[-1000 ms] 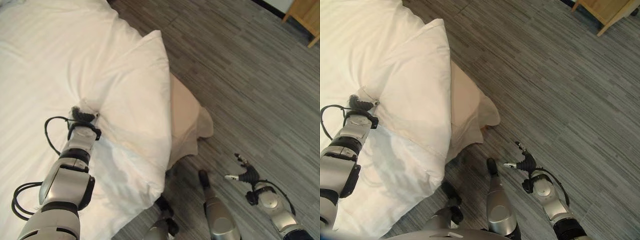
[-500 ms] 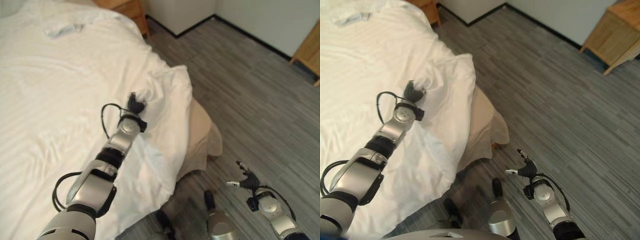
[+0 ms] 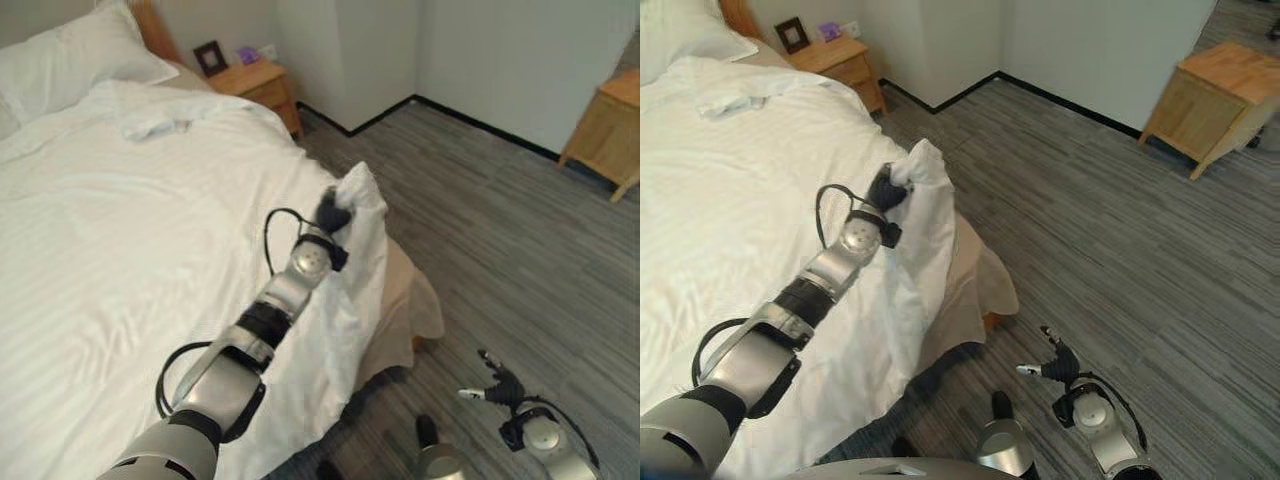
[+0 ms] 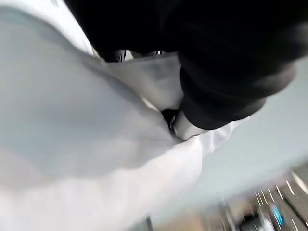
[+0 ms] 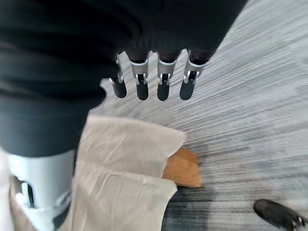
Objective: Making the bed.
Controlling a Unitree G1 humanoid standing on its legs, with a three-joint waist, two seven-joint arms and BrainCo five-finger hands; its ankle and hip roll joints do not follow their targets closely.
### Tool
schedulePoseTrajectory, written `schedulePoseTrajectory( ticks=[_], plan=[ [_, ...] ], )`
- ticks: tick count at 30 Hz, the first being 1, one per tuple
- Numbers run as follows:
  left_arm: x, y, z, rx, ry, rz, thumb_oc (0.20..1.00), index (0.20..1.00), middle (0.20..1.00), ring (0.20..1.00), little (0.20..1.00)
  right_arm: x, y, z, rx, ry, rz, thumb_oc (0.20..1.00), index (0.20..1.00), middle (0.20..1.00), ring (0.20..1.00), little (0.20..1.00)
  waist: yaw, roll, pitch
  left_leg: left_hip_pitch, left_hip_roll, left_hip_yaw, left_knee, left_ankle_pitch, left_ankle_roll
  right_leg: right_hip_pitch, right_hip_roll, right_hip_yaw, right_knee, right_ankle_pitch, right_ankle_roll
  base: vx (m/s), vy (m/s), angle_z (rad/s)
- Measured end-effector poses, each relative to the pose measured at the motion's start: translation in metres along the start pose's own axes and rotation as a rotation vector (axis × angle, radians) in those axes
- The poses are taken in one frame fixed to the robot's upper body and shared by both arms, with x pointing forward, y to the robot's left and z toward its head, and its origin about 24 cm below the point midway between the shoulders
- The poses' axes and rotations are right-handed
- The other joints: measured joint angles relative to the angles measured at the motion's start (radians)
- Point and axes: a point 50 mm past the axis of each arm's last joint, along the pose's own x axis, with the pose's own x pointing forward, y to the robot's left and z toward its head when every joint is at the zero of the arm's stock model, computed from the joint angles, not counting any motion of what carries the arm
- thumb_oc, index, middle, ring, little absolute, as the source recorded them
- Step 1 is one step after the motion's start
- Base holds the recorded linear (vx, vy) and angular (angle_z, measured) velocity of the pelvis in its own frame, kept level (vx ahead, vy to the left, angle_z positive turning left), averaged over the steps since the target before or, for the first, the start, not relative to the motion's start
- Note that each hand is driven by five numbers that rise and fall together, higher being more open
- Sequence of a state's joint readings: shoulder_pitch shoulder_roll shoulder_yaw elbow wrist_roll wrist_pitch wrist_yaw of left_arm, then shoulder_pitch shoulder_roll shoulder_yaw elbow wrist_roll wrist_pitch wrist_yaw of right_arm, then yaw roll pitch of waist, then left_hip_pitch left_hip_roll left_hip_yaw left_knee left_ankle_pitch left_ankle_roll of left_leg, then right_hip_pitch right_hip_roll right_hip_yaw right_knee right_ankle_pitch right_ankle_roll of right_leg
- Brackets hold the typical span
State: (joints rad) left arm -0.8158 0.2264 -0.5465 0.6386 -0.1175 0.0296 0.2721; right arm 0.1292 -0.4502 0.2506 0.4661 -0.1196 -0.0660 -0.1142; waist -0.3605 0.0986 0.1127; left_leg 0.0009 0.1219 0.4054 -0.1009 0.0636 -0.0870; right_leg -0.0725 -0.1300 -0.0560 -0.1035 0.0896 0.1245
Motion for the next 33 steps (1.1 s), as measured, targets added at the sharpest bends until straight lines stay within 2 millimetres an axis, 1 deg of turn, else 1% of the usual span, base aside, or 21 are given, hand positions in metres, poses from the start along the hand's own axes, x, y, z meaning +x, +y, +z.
schedulePoseTrajectory(
  ticks=[1, 2, 3, 4, 8, 10, 14, 19, 20, 21, 22, 23, 24, 25, 26, 27, 28, 29, 30, 32, 33],
  plan=[
    [0.000, -0.008, -0.001, -0.011, 0.011, -0.022, 0.200, 0.200, 0.200, 0.200, 0.200, 0.001, 0.001, -0.003, -0.005, 0.014, 0.002, 1.000, 1.000, 1.000, 1.000, 1.000, -0.012, 0.007, -0.005, 0.000, -0.001, 0.023, 0.000, -0.003, 0.001, -0.013, 0.000, 0.016, 0.001, 0.008, 0.008, 0.06, 0.093, -0.68],
    [0.000, -0.015, -0.002, -0.018, 0.024, -0.042, 0.285, 0.285, 0.285, 0.285, 0.285, 0.000, 0.000, -0.005, -0.008, 0.028, -0.003, 1.000, 1.000, 1.000, 1.000, 1.000, -0.032, 0.013, -0.008, -0.002, -0.002, 0.036, 0.000, -0.008, 0.000, -0.023, 0.000, 0.031, 0.000, 0.008, 0.008, 0.07, 0.088, -0.49],
    [-0.001, -0.026, -0.004, -0.024, 0.037, -0.064, 1.000, 1.000, 1.000, 1.000, 1.000, -0.002, 0.001, -0.009, -0.009, 0.045, -0.001, 1.000, 1.000, 1.000, 1.000, 1.000, -0.055, 0.017, -0.010, -0.001, -0.004, 0.053, 0.000, -0.012, -0.004, -0.032, 0.001, 0.050, 0.000, 0.007, 0.010, 0.05, 0.059, -0.79],
    [-0.003, -0.035, -0.012, -0.014, 0.077, -0.090, 1.000, 1.000, 1.000, 1.000, 1.000, -0.003, 0.001, -0.011, -0.013, 0.051, -0.001, 1.000, 1.000, 1.000, 1.000, 1.000, -0.072, 0.027, -0.013, 0.012, -0.004, 0.104, 0.000, -0.024, -0.005, -0.054, 0.009, 0.098, 0.000, 0.011, 0.014, 0.04, 0.042, -0.87],
    [-0.006, -0.053, -0.015, -0.035, 0.108, -0.134, 1.000, 1.000, 1.000, 1.000, 1.000, -0.005, 0.001, -0.013, -0.028, 0.059, 0.002, 1.000, 1.000, 1.000, 1.000, 1.000, -0.104, 0.041, -0.008, 0.016, -0.005, 0.161, 0.000, -0.031, -0.008, -0.100, 0.022, 0.186, 0.005, 0.034, 0.013, 0.02, 0.001, -0.75],
    [-0.007, -0.056, -0.019, -0.009, 0.120, -0.140, 1.000, 1.000, 1.000, 1.000, 1.000, -0.004, 0.002, -0.012, -0.032, 0.051, 0.010, 1.000, 1.000, 1.000, 1.000, 1.000, -0.106, 0.045, -0.004, 0.019, 0.005, 0.187, 0.000, -0.045, -0.016, -0.116, 0.035, 0.213, 0.005, 0.032, 0.016, 0.03, -0.041, -0.51],
    [-0.005, -0.054, -0.014, 0.002, 0.083, -0.127, 1.000, 1.000, 1.000, 1.000, 1.000, -0.003, 0.001, -0.009, -0.035, 0.042, 0.004, 1.000, 1.000, 1.000, 1.000, 1.000, -0.102, 0.049, 0.000, 0.018, 0.018, 0.181, 0.000, -0.051, -0.018, -0.113, 0.045, 0.205, 0.004, 0.032, 0.015, 0.04, -0.060, 0.00],
    [0.018, -0.031, 0.039, 0.031, -0.088, -0.040, 1.000, 1.000, 1.000, 1.000, 1.000, 0.006, -0.021, 0.020, -0.099, -0.092, -0.050, 1.000, 1.000, 1.000, 1.000, 1.000, -0.090, 0.055, 0.011, 0.013, 0.024, 0.114, 0.000, -0.049, -0.011, -0.076, 0.036, 0.136, 0.005, 0.025, 0.011, 0.02, -0.048, 0.38],
    [0.024, -0.017, 0.055, 0.033, -0.135, -0.001, 1.000, 1.000, 1.000, 1.000, 1.000, 0.009, -0.026, 0.028, -0.127, -0.125, -0.067, 1.000, 1.000, 1.000, 1.000, 1.000, -0.092, 0.054, 0.011, 0.012, 0.023, 0.100, 0.000, -0.046, -0.008, -0.070, 0.032, 0.120, 0.005, 0.023, 0.010, 0.03, -0.030, 0.42],
    [0.032, 0.009, 0.085, 0.015, -0.242, 0.089, 1.000, 1.000, 1.000, 1.000, 1.000, 0.012, -0.035, 0.037, -0.150, -0.163, -0.097, 1.000, 1.000, 1.000, 1.000, 1.000, -0.094, 0.052, 0.012, 0.012, 0.025, 0.086, 0.000, -0.039, -0.008, -0.059, 0.031, 0.104, 0.005, 0.021, 0.008, 0.03, -0.014, 0.41],
    [0.034, 0.023, 0.098, -0.013, -0.286, 0.130, 1.000, 1.000, 1.000, 1.000, 1.000, 0.014, -0.039, 0.043, -0.168, -0.182, -0.121, 1.000, 1.000, 1.000, 1.000, 1.000, -0.083, 0.051, 0.013, 0.016, 0.026, 0.079, 0.000, -0.038, -0.008, -0.048, 0.030, 0.095, 0.005, 0.019, 0.006, 0.03, -0.021, 0.34],
    [0.033, 0.048, 0.118, -0.043, -0.362, 0.188, 1.000, 1.000, 1.000, 1.000, 1.000, 0.015, -0.047, 0.047, -0.214, -0.196, -0.154, 1.000, 1.000, 1.000, 1.000, 1.000, -0.072, 0.053, 0.012, 0.020, 0.028, 0.071, 0.000, -0.038, -0.010, -0.038, 0.030, 0.083, 0.005, 0.017, 0.002, 0.01, -0.018, 0.21],
    [0.029, 0.057, 0.130, -0.069, -0.415, 0.209, 1.000, 1.000, 1.000, 1.000, 1.000, 0.014, -0.051, 0.048, -0.236, -0.203, -0.178, 1.000, 1.000, 1.000, 1.000, 1.000, -0.077, 0.054, 0.012, 0.019, 0.028, 0.065, 0.000, -0.038, -0.011, -0.037, 0.030, 0.079, 0.005, 0.016, 0.000, 0.00, -0.034, 0.35],
    [0.016, 0.085, 0.151, -0.115, -0.542, 0.279, 1.000, 1.000, 1.000, 1.000, 1.000, 0.012, -0.062, 0.051, -0.252, -0.214, -0.250, 1.000, 1.000, 1.000, 1.000, 1.000, -0.055, 0.059, 0.011, 0.015, 0.030, 0.041, 0.000, -0.036, -0.013, -0.018, 0.029, 0.052, 0.005, 0.012, -0.004, -0.02, -0.043, 0.37],
    [0.005, 0.089, 0.164, -0.152, -0.623, 0.290, 1.000, 1.000, 1.000, 1.000, 1.000, 0.010, -0.067, 0.049, -0.247, -0.208, -0.297, 1.000, 1.000, 1.000, 1.000, 1.000, -0.049, 0.058, 0.011, 0.018, 0.032, 0.030, 0.000, -0.043, -0.014, -0.016, 0.030, 0.043, 0.004, 0.008, -0.005, -0.03, -0.040, 0.61],
    [-0.019, 0.104, 0.177, -0.193, -0.755, 0.325, 1.000, 1.000, 1.000, 1.000, 1.000, 0.006, -0.078, 0.052, -0.226, -0.208, -0.385, 1.000, 1.000, 1.000, 1.000, 1.000, -0.001, 0.053, 0.016, 0.009, 0.033, -0.011, 0.000, -0.039, -0.009, 0.004, 0.029, 0.008, 0.005, 0.005, -0.009, -0.05, -0.041, 0.57],
    [-0.038, 0.107, 0.181, -0.235, -0.836, 0.335, 1.000, 1.000, 1.000, 1.000, 1.000, 0.003, -0.085, 0.053, -0.200, -0.209, -0.444, 1.000, 1.000, 1.000, 1.000, 1.000, 0.006, 0.059, 0.012, 0.012, 0.035, -0.021, 0.000, -0.040, -0.012, 0.006, 0.029, -0.007, 0.005, 0.002, -0.014, -0.01, -0.060, 0.77],
    [-0.052, 0.112, 0.180, -0.255, -0.895, 0.358, 1.000, 1.000, 1.000, 1.000, 1.000, 0.003, -0.089, 0.055, -0.181, -0.209, -0.494, 1.000, 1.000, 1.000, 1.000, 1.000, 0.030, 0.057, 0.010, 0.004, 0.038, -0.039, 0.000, -0.026, -0.008, 0.019, 0.028, -0.038, 0.005, -0.001, -0.017, -0.02, -0.077, 0.76],
    [-0.070, 0.116, 0.166, -0.320, -0.925, 0.372, 1.000, 1.000, 1.000, 1.000, 1.000, 0.003, -0.099, 0.063, -0.170, -0.219, -0.570, 1.000, 1.000, 1.000, 1.000, 1.000, 0.107, 0.041, 0.009, -0.008, 0.041, -0.079, 0.000, -0.025, -0.007, 0.042, 0.030, -0.076, 0.005, -0.012, -0.016, -0.01, -0.067, 0.82],
    [-0.091, 0.123, 0.141, -0.415, -0.909, 0.422, 1.000, 1.000, 1.000, 1.000, 1.000, 0.005, -0.104, 0.075, -0.148, -0.259, -0.639, 1.000, 1.000, 1.000, 1.000, 1.000, 0.106, 0.040, 0.001, -0.005, 0.045, -0.107, 0.005, -0.007, -0.002, 0.057, 0.027, -0.124, 0.005, -0.015, -0.026, 0.01, -0.038, 0.90],
    [-0.092, 0.125, 0.130, -0.436, -0.878, 0.442, 1.000, 1.000, 1.000, 1.000, 1.000, 0.006, -0.109, 0.083, -0.127, -0.281, -0.673, 1.000, 1.000, 1.000, 1.000, 1.000, 0.137, 0.026, -0.004, -0.016, 0.046, -0.114, 0.003, 0.000, 0.001, 0.069, 0.027, -0.140, 0.010, -0.022, -0.026, 0.04, -0.061, 0.76]
  ],
)
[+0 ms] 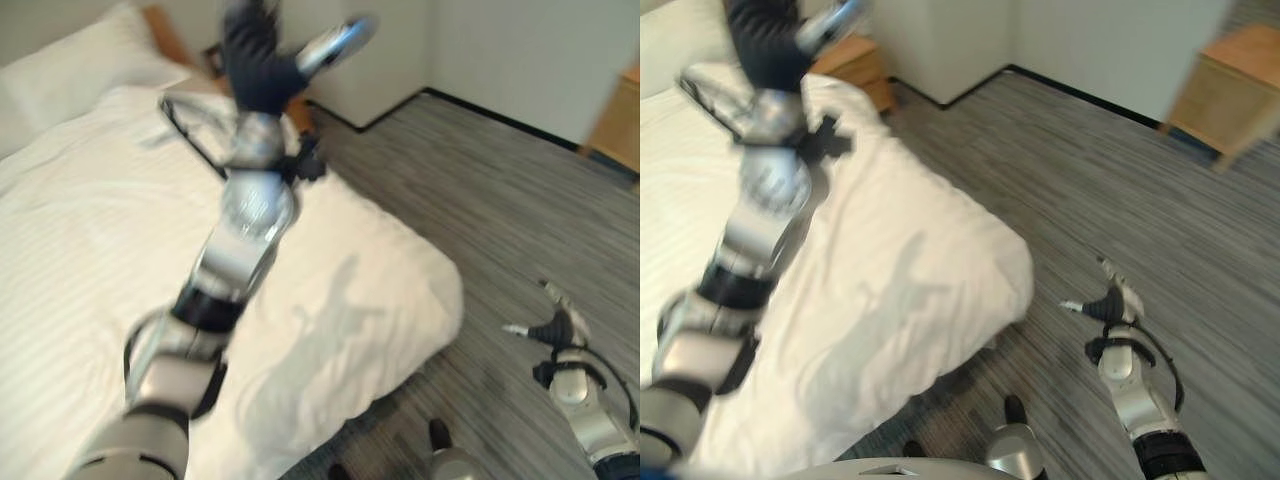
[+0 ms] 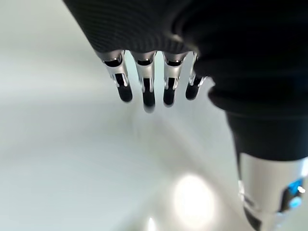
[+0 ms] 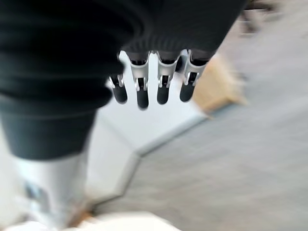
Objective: Making the bed.
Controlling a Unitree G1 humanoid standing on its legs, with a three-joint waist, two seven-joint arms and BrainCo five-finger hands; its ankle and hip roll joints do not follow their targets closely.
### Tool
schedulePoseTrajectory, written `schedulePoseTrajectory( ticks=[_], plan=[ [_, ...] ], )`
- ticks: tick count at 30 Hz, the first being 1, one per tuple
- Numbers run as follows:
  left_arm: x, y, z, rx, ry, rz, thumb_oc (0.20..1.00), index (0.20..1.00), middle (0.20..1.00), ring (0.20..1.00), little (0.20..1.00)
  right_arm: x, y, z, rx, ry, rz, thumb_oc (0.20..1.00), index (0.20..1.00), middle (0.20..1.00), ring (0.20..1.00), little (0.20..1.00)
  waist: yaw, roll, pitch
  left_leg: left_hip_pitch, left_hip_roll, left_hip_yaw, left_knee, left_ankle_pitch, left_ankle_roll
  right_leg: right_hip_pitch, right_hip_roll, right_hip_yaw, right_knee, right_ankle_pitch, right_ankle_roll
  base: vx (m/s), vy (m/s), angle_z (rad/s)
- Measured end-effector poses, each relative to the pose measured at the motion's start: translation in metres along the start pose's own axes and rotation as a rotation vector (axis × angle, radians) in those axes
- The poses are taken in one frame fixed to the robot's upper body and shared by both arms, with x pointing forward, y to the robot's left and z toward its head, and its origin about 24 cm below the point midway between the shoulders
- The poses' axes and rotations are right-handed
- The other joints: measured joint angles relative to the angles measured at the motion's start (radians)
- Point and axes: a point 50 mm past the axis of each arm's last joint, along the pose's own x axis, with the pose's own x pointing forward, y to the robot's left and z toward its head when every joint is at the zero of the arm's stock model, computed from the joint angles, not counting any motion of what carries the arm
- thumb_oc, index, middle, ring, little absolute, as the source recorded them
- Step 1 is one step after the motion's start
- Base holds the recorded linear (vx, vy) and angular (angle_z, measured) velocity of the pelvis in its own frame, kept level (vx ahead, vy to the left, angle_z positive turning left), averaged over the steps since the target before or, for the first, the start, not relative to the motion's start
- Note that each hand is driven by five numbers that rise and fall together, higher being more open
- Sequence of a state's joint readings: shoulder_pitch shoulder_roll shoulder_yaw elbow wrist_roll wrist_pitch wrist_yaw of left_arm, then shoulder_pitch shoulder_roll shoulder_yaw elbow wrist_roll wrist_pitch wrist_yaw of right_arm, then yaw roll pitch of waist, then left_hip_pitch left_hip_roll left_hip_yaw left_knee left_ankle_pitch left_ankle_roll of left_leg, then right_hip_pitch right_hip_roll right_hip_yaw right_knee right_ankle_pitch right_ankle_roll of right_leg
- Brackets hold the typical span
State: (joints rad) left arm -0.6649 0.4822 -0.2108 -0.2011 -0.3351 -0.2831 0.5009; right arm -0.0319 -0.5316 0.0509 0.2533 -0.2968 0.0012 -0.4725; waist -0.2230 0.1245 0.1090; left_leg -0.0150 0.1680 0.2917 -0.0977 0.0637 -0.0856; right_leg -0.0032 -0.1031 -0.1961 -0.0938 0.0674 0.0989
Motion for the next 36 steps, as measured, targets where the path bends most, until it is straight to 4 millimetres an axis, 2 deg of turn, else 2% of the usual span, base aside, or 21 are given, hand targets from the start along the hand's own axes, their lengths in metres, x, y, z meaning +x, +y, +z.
schedulePoseTrajectory(
  ticks=[1, 2, 5, 6, 9, 10, 11, 12, 13, 14, 15, 16, 17, 18, 19, 21, 25, 27, 31, 34, 36],
  plan=[
    [-0.027, 0.030, -0.005, 0.025, 0.083, 0.060, 1.000, 1.000, 1.000, 1.000, 1.000, 0.005, -0.005, 0.019, 0.063, -0.060, -0.034, 0.849, 0.849, 0.849, 0.849, 0.849, 0.071, -0.029, -0.006, -0.015, -0.001, -0.031, -0.003, -0.008, -0.001, 0.008, 0.004, -0.027, -0.004, -0.011, 0.002, 0.00, -0.060, 0.66],
    [-0.050, 0.051, -0.008, 0.044, 0.150, 0.118, 1.000, 1.000, 1.000, 1.000, 1.000, 0.009, -0.009, 0.027, 0.102, -0.087, -0.049, 0.200, 0.200, 0.200, 0.200, 0.200, 0.086, -0.045, -0.009, -0.022, -0.004, -0.049, -0.001, 0.004, -0.005, 0.019, 0.002, -0.053, -0.004, -0.017, 0.004, 0.02, -0.076, 0.63],
    [-0.132, 0.114, -0.019, 0.162, 0.485, 0.239, 1.000, 1.000, 1.000, 1.000, 1.000, 0.016, -0.012, 0.032, 0.243, -0.076, -0.016, 0.200, 0.200, 0.200, 0.200, 0.200, 0.158, -0.101, -0.022, -0.018, -0.006, -0.127, 0.001, 0.010, -0.014, 0.063, 0.000, -0.129, -0.004, -0.037, -0.001, -0.02, -0.032, 0.91],
    [-0.175, 0.140, -0.026, 0.179, 0.672, 0.366, 1.000, 1.000, 1.000, 1.000, 1.000, 0.017, -0.008, 0.030, 0.332, -0.041, 0.028, 0.200, 0.200, 0.200, 0.200, 0.200, 0.210, -0.130, -0.031, -0.036, -0.010, -0.168, 0.005, 0.026, -0.006, 0.077, -0.002, -0.159, -0.001, -0.038, -0.002, -0.01, 0.002, 1.27],
    [-0.233, 0.165, -0.030, 0.217, 0.927, 0.414, 1.000, 1.000, 1.000, 1.000, 1.000, 0.024, 0.014, 0.042, 0.598, 0.013, 0.102, 0.200, 0.200, 0.200, 0.200, 0.200, 0.283, -0.157, -0.035, -0.059, -0.037, -0.212, 0.005, 0.036, 0.005, 0.098, -0.018, -0.188, -0.003, -0.053, 0.018, -0.03, 0.020, 0.88],
    [-0.261, 0.168, -0.032, 0.199, 1.063, 0.424, 1.000, 1.000, 1.000, 1.000, 1.000, 0.029, 0.026, 0.050, 0.779, 0.053, 0.115, 0.200, 0.200, 0.200, 0.200, 0.200, 0.314, -0.158, -0.035, -0.070, -0.051, -0.238, 0.005, 0.043, 0.012, 0.105, -0.029, -0.210, -0.003, -0.058, 0.023, -0.06, 0.010, 0.66],
    [-0.270, 0.166, -0.035, 0.187, 1.118, 0.417, 1.000, 1.000, 1.000, 1.000, 1.000, 0.031, 0.031, 0.053, 0.847, 0.074, 0.123, 0.200, 0.200, 0.200, 0.200, 0.200, 0.318, -0.160, -0.032, -0.078, -0.056, -0.253, 0.005, 0.045, 0.012, 0.102, -0.035, -0.220, -0.003, -0.060, 0.025, -0.05, -0.017, 0.83],
    [-0.275, 0.159, -0.038, 0.134, 1.151, 0.383, 1.000, 1.000, 1.000, 1.000, 1.000, 0.035, 0.038, 0.065, 0.966, 0.074, 0.148, 0.200, 0.200, 0.200, 0.200, 0.200, 0.355, -0.158, -0.022, -0.108, -0.080, -0.267, 0.004, 0.056, 0.019, 0.094, -0.056, -0.209, 0.003, -0.077, 0.047, -0.09, -0.028, 0.52],
    [-0.280, 0.156, -0.037, 0.101, 1.156, 0.399, 1.000, 1.000, 1.000, 1.000, 1.000, 0.037, 0.041, 0.071, 1.048, 0.083, 0.148, 0.200, 0.200, 0.200, 0.200, 0.200, 0.371, -0.154, -0.006, -0.109, -0.085, -0.268, 0.004, 0.061, 0.020, 0.097, -0.058, -0.212, -0.002, -0.078, 0.048, -0.12, -0.019, 0.42],
    [-0.292, 0.152, -0.038, 0.054, 1.176, 0.440, 1.000, 1.000, 1.000, 1.000, 1.000, 0.035, 0.048, 0.078, 1.264, 0.117, 0.120, 0.200, 0.200, 0.200, 0.200, 0.200, 0.370, -0.124, 0.017, -0.122, -0.091, -0.279, 0.004, 0.072, 0.016, 0.092, -0.062, -0.221, -0.004, -0.076, 0.050, -0.13, -0.008, 0.16],
    [-0.296, 0.148, -0.042, 0.005, 1.184, 0.467, 1.000, 1.000, 1.000, 1.000, 1.000, 0.034, 0.053, 0.080, 1.408, 0.146, 0.091, 0.200, 0.200, 0.200, 0.200, 0.200, 0.364, -0.117, 0.030, -0.130, -0.091, -0.283, 0.003, 0.068, 0.009, 0.087, -0.061, -0.226, -0.004, -0.074, 0.050, -0.11, 0.008, 0.22],
    [-0.302, 0.145, -0.043, -0.016, 1.209, 0.473, 1.000, 1.000, 1.000, 1.000, 1.000, 0.031, 0.059, 0.080, 1.475, 0.183, 0.095, 0.200, 0.200, 0.200, 0.200, 0.200, 0.368, -0.103, 0.035, -0.148, -0.086, -0.272, -0.001, 0.064, 0.010, 0.072, -0.059, -0.227, -0.004, -0.074, 0.049, -0.18, 0.052, 0.17],
    [-0.310, 0.142, -0.043, -0.076, 1.213, 0.522, 1.000, 1.000, 1.000, 1.000, 1.000, 0.028, 0.069, 0.080, 1.608, 0.230, 0.092, 0.200, 0.200, 0.200, 0.200, 0.200, 0.369, -0.069, 0.057, -0.180, -0.074, -0.235, 0.000, 0.070, 0.012, 0.035, -0.059, -0.231, 0.002, -0.070, 0.044, -0.19, 0.101, -0.02],
    [-0.315, 0.141, -0.042, -0.118, 1.203, 0.576, 1.000, 1.000, 1.000, 1.000, 1.000, 0.030, 0.070, 0.079, 1.697, 0.250, 0.058, 0.200, 0.200, 0.200, 0.200, 0.200, 0.363, -0.059, 0.058, -0.197, -0.065, -0.219, 0.001, 0.083, 0.012, 0.000, -0.058, -0.220, 0.018, -0.067, 0.043, -0.21, 0.116, -0.23],
    [-0.324, 0.133, -0.047, -0.178, 1.234, 0.596, 1.000, 1.000, 1.000, 1.000, 1.000, 0.031, 0.077, 0.080, 1.803, 0.296, 0.026, 0.200, 0.200, 0.200, 0.200, 0.200, 0.365, -0.025, 0.085, -0.216, -0.065, -0.213, 0.004, 0.107, 0.015, -0.022, -0.058, -0.204, 0.020, -0.048, 0.046, -0.14, 0.110, -0.28],
    [-0.328, 0.122, -0.054, -0.239, 1.256, 0.584, 1.000, 1.000, 1.000, 1.000, 1.000, 0.034, 0.079, 0.067, 1.829, 0.325, -0.003, 0.200, 0.200, 0.200, 0.200, 0.200, 0.365, 0.019, 0.114, -0.231, -0.072, -0.205, 0.004, 0.118, 0.028, -0.040, -0.066, -0.196, 0.008, -0.030, 0.050, -0.12, 0.108, -0.17],
    [-0.323, 0.120, -0.060, -0.294, 1.241, 0.541, 1.000, 1.000, 1.000, 1.000, 1.000, 0.062, 0.067, 0.081, 1.850, 0.246, 0.036, 0.200, 0.200, 0.200, 0.200, 0.200, 0.360, 0.076, 0.131, -0.250, -0.078, -0.160, 0.002, 0.113, 0.022, -0.083, -0.081, -0.152, -0.005, -0.011, 0.056, -0.08, 0.120, -0.33],
    [-0.323, 0.118, -0.060, -0.317, 1.238, 0.513, 1.000, 1.000, 1.000, 1.000, 1.000, 0.069, 0.060, 0.076, 1.890, 0.223, 0.028, 0.200, 0.200, 0.200, 0.200, 0.200, 0.334, 0.112, 0.122, -0.261, -0.088, -0.158, -0.002, 0.108, 0.020, -0.094, -0.095, -0.152, -0.007, -0.009, 0.060, -0.03, 0.124, 0.01],
    [-0.328, 0.111, -0.060, -0.353, 1.253, 0.488, 1.000, 1.000, 1.000, 1.000, 1.000, 0.077, 0.044, 0.088, 1.926, 0.102, 0.053, 0.200, 0.200, 0.200, 0.200, 0.200, 0.306, 0.186, 0.118, -0.283, -0.106, -0.131, -0.002, 0.100, 0.014, -0.138, -0.119, -0.123, 0.003, 0.001, 0.069, 0.02, 0.095, -0.12],
    [-0.325, 0.106, -0.063, -0.380, 1.246, 0.460, 1.000, 1.000, 1.000, 1.000, 1.000, 0.081, 0.032, 0.082, 1.905, 0.072, 0.038, 0.200, 0.200, 0.200, 0.200, 0.200, 0.292, 0.183, 0.115, -0.277, -0.110, -0.100, 0.004, 0.093, 0.005, -0.155, -0.130, -0.092, 0.013, 0.002, 0.072, 0.07, 0.064, -0.22],
    [-0.322, 0.103, -0.064, -0.400, 1.247, 0.438, 1.000, 1.000, 1.000, 1.000, 1.000, 0.084, 0.015, 0.065, 1.864, 0.056, -0.010, 0.200, 0.200, 0.200, 0.200, 0.200, 0.277, 0.167, 0.116, -0.269, -0.111, -0.087, 0.004, 0.092, 0.004, -0.158, -0.135, -0.082, 0.023, -0.003, 0.079, 0.04, 0.042, -0.11]
  ],
)
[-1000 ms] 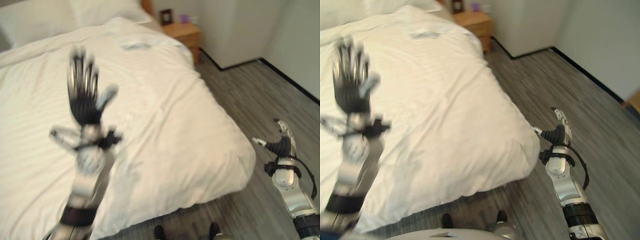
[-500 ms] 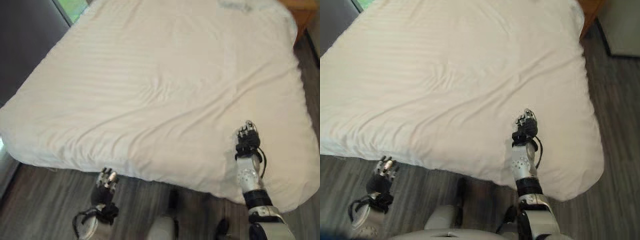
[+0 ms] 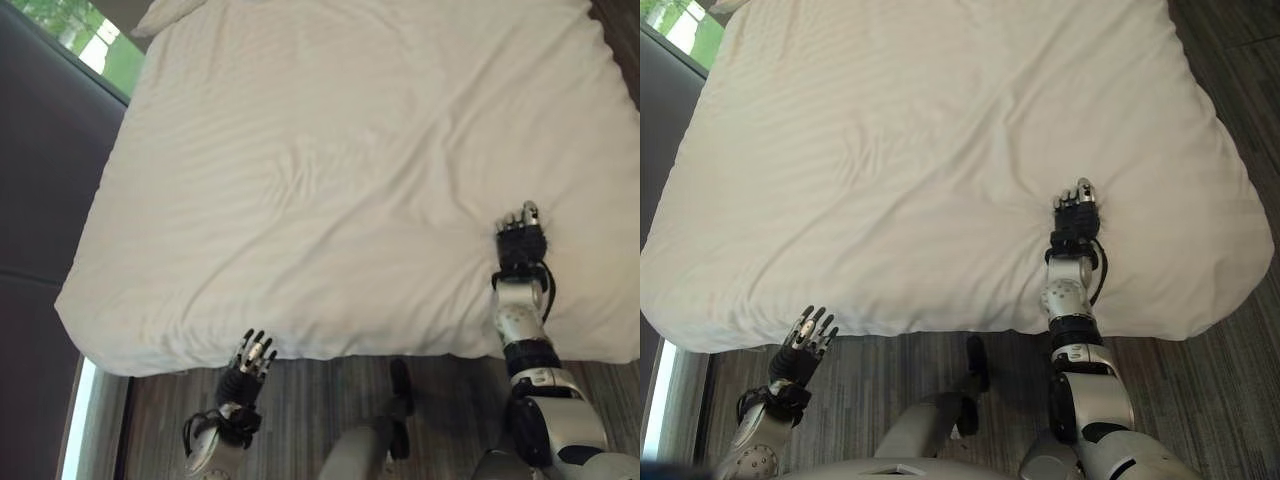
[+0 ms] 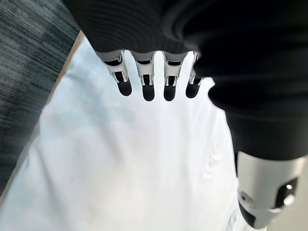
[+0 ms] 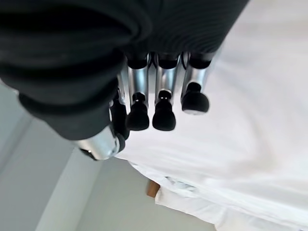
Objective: Making the bed.
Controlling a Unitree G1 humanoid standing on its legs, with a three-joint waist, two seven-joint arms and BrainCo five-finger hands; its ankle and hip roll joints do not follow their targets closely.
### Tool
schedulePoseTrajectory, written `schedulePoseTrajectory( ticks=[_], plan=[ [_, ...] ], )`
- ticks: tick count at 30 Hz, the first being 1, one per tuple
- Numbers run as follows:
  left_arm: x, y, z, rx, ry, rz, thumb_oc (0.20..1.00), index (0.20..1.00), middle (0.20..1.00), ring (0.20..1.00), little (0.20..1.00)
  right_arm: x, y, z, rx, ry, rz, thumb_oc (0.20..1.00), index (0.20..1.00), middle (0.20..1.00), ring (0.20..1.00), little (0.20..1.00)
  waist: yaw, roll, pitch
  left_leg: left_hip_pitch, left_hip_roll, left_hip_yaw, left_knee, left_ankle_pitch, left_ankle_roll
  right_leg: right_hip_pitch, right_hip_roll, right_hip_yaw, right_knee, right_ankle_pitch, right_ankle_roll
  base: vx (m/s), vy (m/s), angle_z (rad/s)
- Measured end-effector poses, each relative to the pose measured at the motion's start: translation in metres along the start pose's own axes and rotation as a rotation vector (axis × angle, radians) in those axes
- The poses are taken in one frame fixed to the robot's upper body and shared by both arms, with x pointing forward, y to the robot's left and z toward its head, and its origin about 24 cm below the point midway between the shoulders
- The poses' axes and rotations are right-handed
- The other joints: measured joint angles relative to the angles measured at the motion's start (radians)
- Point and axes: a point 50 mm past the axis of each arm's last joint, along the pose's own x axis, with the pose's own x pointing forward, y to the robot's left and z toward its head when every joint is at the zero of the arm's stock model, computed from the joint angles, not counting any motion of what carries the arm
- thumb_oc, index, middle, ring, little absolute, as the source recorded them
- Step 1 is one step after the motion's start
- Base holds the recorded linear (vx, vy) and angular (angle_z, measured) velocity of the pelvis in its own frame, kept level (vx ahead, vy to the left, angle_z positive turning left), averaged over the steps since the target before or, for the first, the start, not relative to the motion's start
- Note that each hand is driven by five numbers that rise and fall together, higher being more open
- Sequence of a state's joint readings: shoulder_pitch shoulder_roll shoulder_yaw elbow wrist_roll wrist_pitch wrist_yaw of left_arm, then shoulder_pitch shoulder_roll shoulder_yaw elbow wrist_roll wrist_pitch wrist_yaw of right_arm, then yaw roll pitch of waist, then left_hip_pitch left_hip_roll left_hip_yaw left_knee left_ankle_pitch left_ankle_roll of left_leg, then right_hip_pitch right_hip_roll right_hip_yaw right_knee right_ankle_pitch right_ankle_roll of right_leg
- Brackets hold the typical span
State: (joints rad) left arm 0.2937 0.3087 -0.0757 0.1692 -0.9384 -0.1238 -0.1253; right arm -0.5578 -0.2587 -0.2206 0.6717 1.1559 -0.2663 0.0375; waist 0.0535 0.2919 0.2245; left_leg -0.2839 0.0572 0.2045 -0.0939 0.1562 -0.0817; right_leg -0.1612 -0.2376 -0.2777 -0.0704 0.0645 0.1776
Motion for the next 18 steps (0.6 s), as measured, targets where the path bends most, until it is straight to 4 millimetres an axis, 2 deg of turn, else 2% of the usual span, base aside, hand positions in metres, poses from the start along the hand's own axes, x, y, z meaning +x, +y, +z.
schedulePoseTrajectory(
  ticks=[2, 4, 5, 7, 8, 9, 10, 11, 13, 14, 15, 16, 17, 18],
  plan=[
    [-0.002, -0.002, 0.001, -0.001, -0.001, -0.012, 1.000, 1.000, 1.000, 1.000, 1.000, -0.001, -0.029, 0.048, -0.122, -0.101, -0.065, 0.200, 0.200, 0.200, 0.200, 0.200, -0.020, -0.045, -0.002, 0.025, -0.005, 0.018, -0.002, -0.005, 0.005, 0.013, -0.007, 0.016, 0.002, -0.004, 0.005, 0.02, 0.027, -0.24],
    [-0.006, -0.001, -0.001, -0.002, 0.006, -0.014, 1.000, 1.000, 1.000, 1.000, 1.000, -0.006, -0.052, 0.082, -0.158, -0.199, -0.184, 0.200, 0.200, 0.200, 0.200, 0.200, -0.037, -0.072, -0.006, 0.037, -0.008, 0.033, -0.004, -0.007, 0.016, 0.023, -0.009, 0.025, -0.009, 0.000, 0.006, 0.08, 0.018, -0.17],
    [-0.006, -0.002, -0.003, -0.001, 0.024, -0.019, 1.000, 1.000, 1.000, 1.000, 1.000, -0.031, -0.101, 0.134, -0.290, -0.291, -0.432, 0.200, 0.200, 0.200, 0.200, 0.200, -0.064, -0.097, -0.002, 0.063, -0.011, 0.039, 0.000, -0.009, 0.031, 0.061, -0.008, 0.025, -0.029, 0.018, 0.010, 0.09, 0.022, -0.02],
    [-0.013, 0.004, -0.003, 0.007, 0.037, -0.007, 1.000, 1.000, 1.000, 1.000, 1.000, -0.063, -0.135, 0.166, -0.444, -0.323, -0.612, 0.200, 0.200, 0.200, 0.200, 0.200, -0.086, -0.106, 0.003, 0.104, -0.015, 0.035, -0.001, -0.010, 0.046, 0.101, -0.006, 0.024, -0.028, 0.013, 0.013, 0.04, 0.013, -0.09],
    [-0.017, 0.008, -0.003, 0.010, 0.040, 0.001, 1.000, 1.000, 1.000, 1.000, 1.000, -0.073, -0.142, 0.175, -0.499, -0.330, -0.655, 0.683, 0.683, 0.683, 0.683, 0.683, -0.107, -0.115, 0.006, 0.120, -0.013, 0.037, -0.001, -0.016, 0.050, 0.109, -0.006, 0.032, -0.029, 0.009, 0.013, 0.03, 0.009, -0.30],
    [-0.020, 0.012, -0.002, 0.013, 0.043, 0.009, 1.000, 1.000, 1.000, 1.000, 1.000, -0.084, -0.149, 0.185, -0.588, -0.323, -0.700, 1.000, 1.000, 1.000, 1.000, 1.000, -0.125, -0.121, 0.011, 0.140, -0.011, 0.038, -0.001, -0.021, 0.046, 0.125, -0.004, 0.042, -0.030, 0.005, 0.014, 0.03, 0.027, -0.38],
    [-0.024, 0.017, 0.003, 0.012, 0.025, 0.029, 1.000, 1.000, 1.000, 1.000, 1.000, -0.095, -0.156, 0.193, -0.725, -0.296, -0.746, 1.000, 1.000, 1.000, 1.000, 1.000, -0.153, -0.125, 0.014, 0.166, -0.007, 0.039, -0.002, -0.024, 0.043, 0.142, 0.000, 0.053, -0.029, 0.001, 0.013, 0.01, 0.009, -0.52],
    [-0.023, 0.017, 0.017, 0.018, -0.029, 0.027, 1.000, 1.000, 1.000, 1.000, 1.000, -0.104, -0.159, 0.199, -0.881, -0.254, -0.769, 1.000, 1.000, 1.000, 1.000, 1.000, -0.180, -0.130, 0.015, 0.196, 0.007, 0.037, -0.001, -0.033, 0.031, 0.154, 0.011, 0.071, -0.029, -0.001, 0.011, 0.01, 0.002, -0.47],
    [-0.024, 0.015, 0.038, 0.034, -0.115, 0.015, 1.000, 1.000, 1.000, 1.000, 1.000, -0.101, -0.153, 0.189, -1.066, -0.174, -0.714, 1.000, 1.000, 1.000, 1.000, 1.000, -0.185, -0.139, 0.020, 0.233, 0.017, 0.034, 0.000, -0.045, 0.016, 0.162, 0.027, 0.109, -0.029, -0.001, 0.003, -0.05, 0.000, -0.65],
    [-0.025, 0.010, 0.063, 0.073, -0.206, -0.012, 1.000, 1.000, 1.000, 1.000, 1.000, -0.092, -0.142, 0.170, -1.177, -0.110, -0.619, 1.000, 1.000, 1.000, 1.000, 1.000, -0.183, -0.154, 0.020, 0.262, 0.031, 0.023, 0.001, -0.053, 0.004, 0.166, 0.039, 0.147, -0.034, -0.006, -0.008, -0.11, 0.057, -0.87],
    [-0.025, 0.005, 0.078, 0.105, -0.272, -0.036, 1.000, 1.000, 1.000, 1.000, 1.000, -0.088, -0.133, 0.160, -1.221, -0.097, -0.548, 1.000, 1.000, 1.000, 1.000, 1.000, -0.178, -0.164, 0.018, 0.271, 0.040, 0.016, 0.003, -0.058, -0.006, 0.161, 0.042, 0.164, -0.034, -0.005, -0.013, -0.22, 0.085, -0.76],
    [-0.022, -0.001, 0.097, 0.162, -0.344, -0.060, 1.000, 1.000, 1.000, 1.000, 1.000, -0.085, -0.125, 0.145, -1.251, -0.085, -0.482, 1.000, 1.000, 1.000, 1.000, 1.000, -0.176, -0.188, 0.022, 0.270, 0.039, -0.033, 0.038, -0.071, -0.028, 0.159, 0.030, 0.184, -0.034, 0.004, -0.032, -0.15, 0.098, -0.98],
    [-0.021, -0.010, 0.127, 0.268, -0.462, -0.069, 1.000, 1.000, 1.000, 1.000, 1.000, -0.084, -0.111, 0.114, -1.265, -0.049, -0.369, 1.000, 1.000, 1.000, 1.000, 1.000, -0.145, -0.229, 0.019, 0.268, 0.030, -0.193, 0.177, -0.160, -0.074, 0.144, 0.019, 0.236, -0.025, 0.041, -0.035, -0.18, 0.083, -1.01],
    [-0.015, -0.020, 0.140, 0.343, -0.541, -0.060, 1.000, 1.000, 1.000, 1.000, 1.000, -0.084, -0.095, 0.092, -1.276, -0.027, -0.255, 1.000, 1.000, 1.000, 1.000, 1.000, -0.135, -0.234, 0.014, 0.277, 0.025, -0.276, 0.221, -0.200, -0.118, 0.137, 0.033, 0.262, -0.010, 0.037, -0.026, -0.13, 0.114, -1.01]
  ],
)
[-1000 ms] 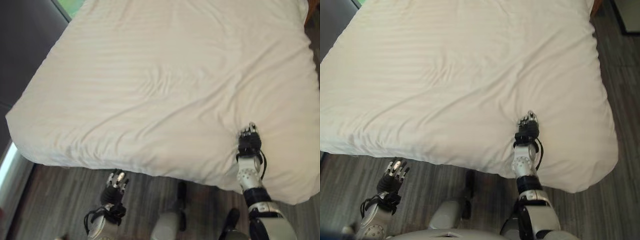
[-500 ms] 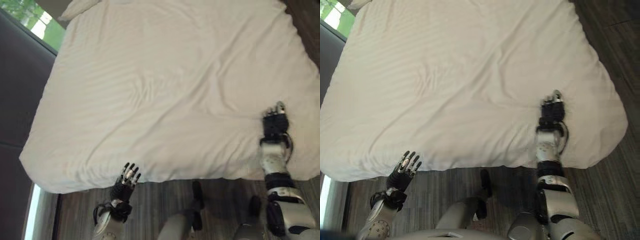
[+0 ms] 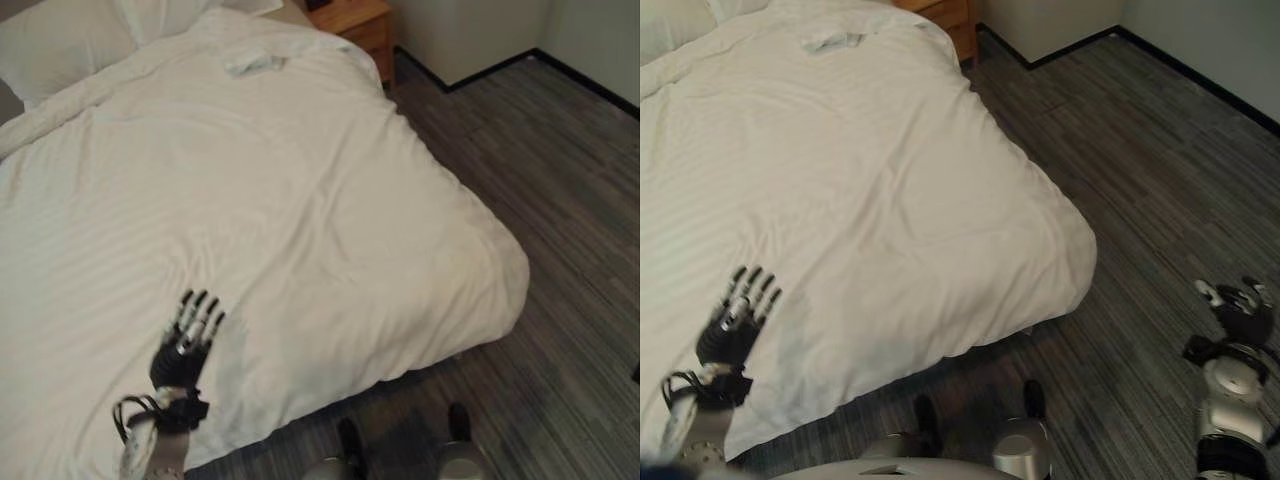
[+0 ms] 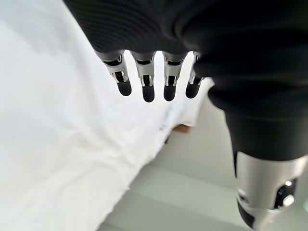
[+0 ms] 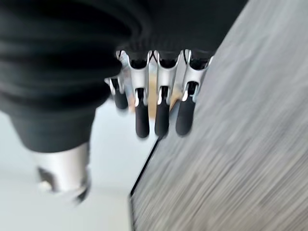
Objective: Making the bed.
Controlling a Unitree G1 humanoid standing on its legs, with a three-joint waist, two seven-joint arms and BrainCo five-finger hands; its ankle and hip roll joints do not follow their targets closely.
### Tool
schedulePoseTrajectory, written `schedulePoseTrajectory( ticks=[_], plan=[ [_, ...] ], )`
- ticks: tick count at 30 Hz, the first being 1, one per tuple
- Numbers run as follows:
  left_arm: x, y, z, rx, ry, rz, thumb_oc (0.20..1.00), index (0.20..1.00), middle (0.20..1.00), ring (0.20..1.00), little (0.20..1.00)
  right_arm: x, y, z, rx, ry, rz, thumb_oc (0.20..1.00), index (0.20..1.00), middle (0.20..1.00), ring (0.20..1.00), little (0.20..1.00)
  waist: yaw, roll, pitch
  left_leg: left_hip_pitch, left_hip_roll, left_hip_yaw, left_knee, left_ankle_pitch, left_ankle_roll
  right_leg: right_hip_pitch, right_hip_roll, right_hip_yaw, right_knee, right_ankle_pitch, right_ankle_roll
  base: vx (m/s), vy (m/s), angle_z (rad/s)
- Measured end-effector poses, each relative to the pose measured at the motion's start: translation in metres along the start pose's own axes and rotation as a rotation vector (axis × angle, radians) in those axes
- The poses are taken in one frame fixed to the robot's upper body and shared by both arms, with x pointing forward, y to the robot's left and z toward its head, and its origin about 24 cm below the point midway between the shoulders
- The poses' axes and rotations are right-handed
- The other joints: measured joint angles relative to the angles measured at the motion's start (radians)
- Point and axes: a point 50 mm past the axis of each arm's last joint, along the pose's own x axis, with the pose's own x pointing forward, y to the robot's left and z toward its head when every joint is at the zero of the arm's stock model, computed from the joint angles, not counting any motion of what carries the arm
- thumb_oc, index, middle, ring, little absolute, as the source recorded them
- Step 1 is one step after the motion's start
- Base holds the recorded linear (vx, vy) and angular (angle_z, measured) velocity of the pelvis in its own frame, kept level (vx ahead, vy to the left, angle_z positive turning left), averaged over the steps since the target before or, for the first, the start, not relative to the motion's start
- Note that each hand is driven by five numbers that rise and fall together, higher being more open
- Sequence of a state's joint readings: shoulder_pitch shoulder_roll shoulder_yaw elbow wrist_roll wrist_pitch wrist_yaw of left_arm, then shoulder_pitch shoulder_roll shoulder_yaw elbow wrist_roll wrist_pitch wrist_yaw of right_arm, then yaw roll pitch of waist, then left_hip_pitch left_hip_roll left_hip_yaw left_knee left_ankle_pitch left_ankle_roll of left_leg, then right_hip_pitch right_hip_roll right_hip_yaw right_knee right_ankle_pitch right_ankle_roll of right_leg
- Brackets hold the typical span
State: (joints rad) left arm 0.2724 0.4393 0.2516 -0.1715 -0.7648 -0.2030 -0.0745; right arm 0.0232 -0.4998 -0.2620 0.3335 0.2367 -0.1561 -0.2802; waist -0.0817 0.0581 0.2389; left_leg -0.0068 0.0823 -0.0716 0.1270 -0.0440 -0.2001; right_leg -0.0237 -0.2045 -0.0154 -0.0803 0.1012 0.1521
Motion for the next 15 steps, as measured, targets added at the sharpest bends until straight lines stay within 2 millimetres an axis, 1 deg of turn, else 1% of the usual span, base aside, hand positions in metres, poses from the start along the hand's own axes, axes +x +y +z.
schedulePoseTrajectory(
  ticks=[1, 2, 3, 4, 5, 6, 7, 8, 9, 10, 11, 12, 13, 14, 15],
  plan=[
    [0.016, -0.008, 0.009, 0.041, -0.065, -0.012, 1.000, 1.000, 1.000, 1.000, 1.000, -0.005, 0.019, 0.003, -0.037, -0.032, 0.096, 1.000, 1.000, 1.000, 1.000, 1.000, -0.001, 0.002, -0.006, 0.026, 0.016, -0.044, -0.001, -0.025, -0.004, -0.010, 0.000, 0.017, 0.008, -0.005, -0.006, -0.19, 0.132, -0.55],
    [0.038, -0.029, 0.025, 0.055, -0.176, -0.053, 1.000, 1.000, 1.000, 1.000, 1.000, -0.009, 0.039, 0.003, -0.078, -0.039, 0.199, 1.000, 1.000, 1.000, 1.000, 1.000, -0.010, -0.003, -0.008, 0.035, 0.018, -0.112, 0.001, -0.084, 0.002, -0.027, 0.005, 0.034, 0.010, 0.010, 0.003, -0.19, 0.152, -0.45],
    [0.040, -0.037, 0.038, 0.079, -0.238, -0.085, 1.000, 1.000, 1.000, 1.000, 1.000, -0.010, 0.048, 0.007, -0.076, -0.057, 0.229, 1.000, 1.000, 1.000, 1.000, 1.000, -0.019, -0.007, -0.017, 0.038, 0.019, -0.127, -0.024, -0.111, 0.042, -0.047, 0.021, 0.047, 0.016, 0.011, 0.017, -0.33, 0.191, -0.69],
    [0.040, -0.047, 0.056, 0.151, -0.311, -0.143, 1.000, 1.000, 1.000, 1.000, 1.000, -0.018, 0.059, 0.002, -0.055, -0.033, 0.258, 1.000, 1.000, 1.000, 1.000, 1.000, -0.030, -0.054, -0.028, 0.055, -0.012, -0.095, -0.045, -0.110, 0.070, -0.071, 0.002, 0.086, 0.020, 0.038, 0.022, -0.37, 0.211, -1.13],
    [0.039, -0.057, 0.065, 0.219, -0.347, -0.199, 1.000, 1.000, 1.000, 1.000, 1.000, -0.037, 0.071, -0.003, -0.034, -0.025, 0.316, 1.000, 1.000, 1.000, 1.000, 1.000, -0.041, -0.123, -0.042, 0.083, -0.032, -0.020, -0.055, -0.103, 0.082, -0.115, -0.011, 0.104, 0.059, 0.076, 0.034, -0.38, 0.172, -1.62],
    [0.042, -0.058, 0.058, 0.248, -0.317, -0.211, 1.000, 1.000, 1.000, 1.000, 1.000, -0.051, 0.076, -0.007, -0.027, -0.015, 0.360, 1.000, 1.000, 1.000, 1.000, 1.000, -0.058, -0.165, -0.074, 0.102, -0.056, 0.029, -0.051, -0.115, 0.097, -0.140, -0.020, 0.093, 0.061, 0.077, 0.032, -0.30, 0.055, -1.42],
    [0.043, -0.058, 0.053, 0.257, -0.303, -0.208, 1.000, 1.000, 1.000, 1.000, 1.000, -0.057, 0.075, -0.007, -0.016, -0.012, 0.361, 1.000, 1.000, 1.000, 1.000, 1.000, -0.071, -0.178, -0.086, 0.098, -0.065, 0.040, -0.032, -0.120, 0.100, -0.146, -0.025, 0.108, 0.061, 0.082, 0.034, -0.30, -0.039, -1.05],
    [0.044, -0.059, 0.046, 0.255, -0.276, -0.204, 1.000, 1.000, 1.000, 1.000, 1.000, -0.063, 0.075, -0.006, -0.004, -0.019, 0.371, 1.000, 1.000, 1.000, 1.000, 1.000, -0.091, -0.185, -0.091, 0.095, -0.078, 0.071, -0.008, -0.132, 0.120, -0.157, -0.036, 0.105, 0.065, 0.055, 0.038, -0.35, -0.067, -1.10],
    [0.045, -0.064, 0.032, 0.229, -0.233, -0.201, 1.000, 1.000, 1.000, 1.000, 1.000, -0.062, 0.076, -0.001, -0.010, -0.040, 0.384, 1.000, 1.000, 1.000, 1.000, 1.000, -0.110, -0.152, -0.083, 0.063, -0.045, 0.137, 0.037, -0.144, 0.148, -0.198, -0.037, 0.045, 0.095, -0.091, 0.025, -0.36, -0.099, -1.62],
    [0.046, -0.067, 0.020, 0.228, -0.189, -0.212, 1.000, 1.000, 1.000, 1.000, 1.000, -0.059, 0.076, 0.003, -0.022, -0.059, 0.387, 1.000, 1.000, 1.000, 1.000, 1.000, -0.097, -0.113, -0.078, 0.055, -0.011, 0.179, 0.034, -0.149, 0.145, -0.240, -0.027, -0.040, 0.135, -0.083, 0.031, -0.31, -0.152, -1.82],
    [0.045, -0.070, 0.007, 0.205, -0.135, -0.206, 1.000, 1.000, 1.000, 1.000, 1.000, -0.058, 0.075, 0.008, -0.030, -0.078, 0.398, 1.000, 1.000, 1.000, 1.000, 1.000, -0.111, -0.073, -0.079, 0.046, 0.019, 0.214, 0.041, -0.136, 0.149, -0.247, -0.034, -0.134, 0.175, -0.066, 0.030, -0.24, -0.184, -1.49],
    [0.042, -0.075, -0.002, 0.170, -0.111, -0.212, 1.000, 1.000, 1.000, 1.000, 1.000, -0.059, 0.075, 0.013, -0.044, -0.102, 0.419, 1.000, 1.000, 1.000, 1.000, 1.000, -0.107, -0.063, -0.077, 0.055, 0.023, 0.247, 0.014, -0.104, 0.161, -0.239, -0.074, -0.247, 0.227, -0.071, 0.031, -0.14, -0.210, -1.16],
    [0.037, -0.081, -0.010, 0.136, -0.083, -0.220, 1.000, 1.000, 1.000, 1.000, 1.000, -0.060, 0.076, 0.020, -0.062, -0.137, 0.439, 1.000, 1.000, 1.000, 1.000, 1.000, -0.103, -0.046, -0.069, 0.075, 0.036, 0.283, -0.005, -0.100, 0.156, -0.216, -0.096, -0.295, 0.291, -0.084, 0.021, -0.12, -0.198, -1.01],
    [0.031, -0.085, -0.019, 0.114, -0.050, -0.235, 1.000, 1.000, 1.000, 1.000, 1.000, -0.061, 0.078, 0.024, -0.062, -0.159, 0.452, 1.000, 1.000, 1.000, 1.000, 1.000, -0.100, -0.034, -0.065, 0.088, 0.043, 0.300, -0.017, -0.095, 0.148, -0.188, -0.116, -0.304, 0.329, -0.087, 0.017, -0.04, -0.251, -0.85],
    [0.026, -0.089, -0.026, 0.091, -0.018, -0.248, 1.000, 1.000, 1.000, 1.000, 1.000, -0.062, 0.080, 0.027, -0.058, -0.173, 0.461, 1.000, 1.000, 1.000, 1.000, 1.000, -0.099, -0.025, -0.063, 0.095, 0.048, 0.318, -0.021, -0.093, 0.144, -0.167, -0.136, -0.293, 0.356, -0.091, 0.023, -0.01, -0.237, -0.73]
  ],
)
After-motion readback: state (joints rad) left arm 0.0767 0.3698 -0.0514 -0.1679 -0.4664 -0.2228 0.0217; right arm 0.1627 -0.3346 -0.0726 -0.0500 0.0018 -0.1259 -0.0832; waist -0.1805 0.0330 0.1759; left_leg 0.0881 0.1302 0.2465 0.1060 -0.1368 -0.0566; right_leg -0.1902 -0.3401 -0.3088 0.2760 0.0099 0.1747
